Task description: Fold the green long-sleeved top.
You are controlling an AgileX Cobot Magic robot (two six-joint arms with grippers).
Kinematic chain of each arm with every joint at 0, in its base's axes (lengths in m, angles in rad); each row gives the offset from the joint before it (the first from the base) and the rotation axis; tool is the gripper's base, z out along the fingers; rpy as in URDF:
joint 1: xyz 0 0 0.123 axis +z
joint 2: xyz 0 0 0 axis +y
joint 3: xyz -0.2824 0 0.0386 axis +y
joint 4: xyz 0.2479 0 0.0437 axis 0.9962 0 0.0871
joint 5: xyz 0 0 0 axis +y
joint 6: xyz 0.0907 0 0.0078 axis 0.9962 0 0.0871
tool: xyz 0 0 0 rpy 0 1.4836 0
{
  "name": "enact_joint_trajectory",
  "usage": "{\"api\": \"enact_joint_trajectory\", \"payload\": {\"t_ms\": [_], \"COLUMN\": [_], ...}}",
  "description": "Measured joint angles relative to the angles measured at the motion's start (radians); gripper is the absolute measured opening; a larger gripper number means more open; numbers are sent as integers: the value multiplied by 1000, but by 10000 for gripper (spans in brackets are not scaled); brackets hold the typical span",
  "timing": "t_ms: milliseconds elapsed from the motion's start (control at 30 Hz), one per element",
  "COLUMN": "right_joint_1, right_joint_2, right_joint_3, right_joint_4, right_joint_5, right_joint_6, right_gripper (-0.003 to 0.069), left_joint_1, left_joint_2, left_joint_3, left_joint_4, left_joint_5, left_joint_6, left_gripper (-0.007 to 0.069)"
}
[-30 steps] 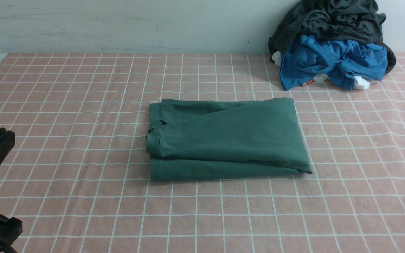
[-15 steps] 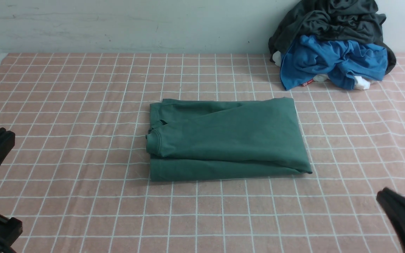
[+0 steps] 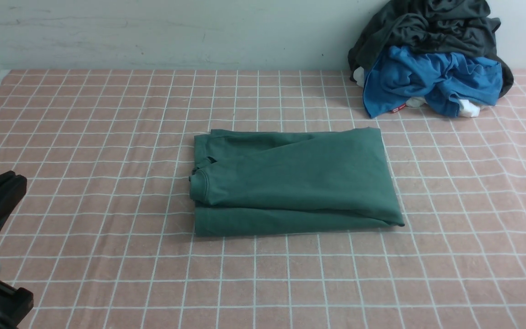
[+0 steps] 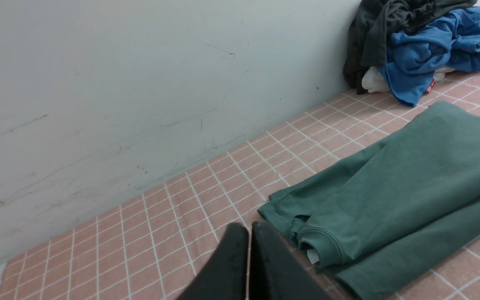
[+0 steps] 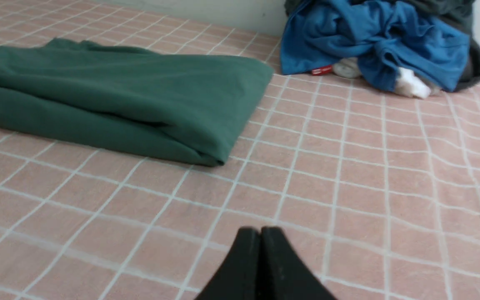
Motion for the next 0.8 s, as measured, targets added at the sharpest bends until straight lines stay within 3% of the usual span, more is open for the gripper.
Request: {"api": "enact_joint_trajectory", "payload": {"t_ms": [267,800], "right_joint_1": [-140,-154], "right_joint_2": [-8,-8], "right_joint_3": [0,0], "right_joint_4": [0,-1], "right_joint_5": [3,5], "right_joint_6": [11,37], "right_gripper": [-14,-14], "left_joint_1": [0,0], "left_joint_2": [-1,-1], "left_joint_3": [1,1], "left_joint_4": [0,0], "left_joint_5": [1,4], "left_joint_6": [0,0], "left_gripper": [-8,-8]}}
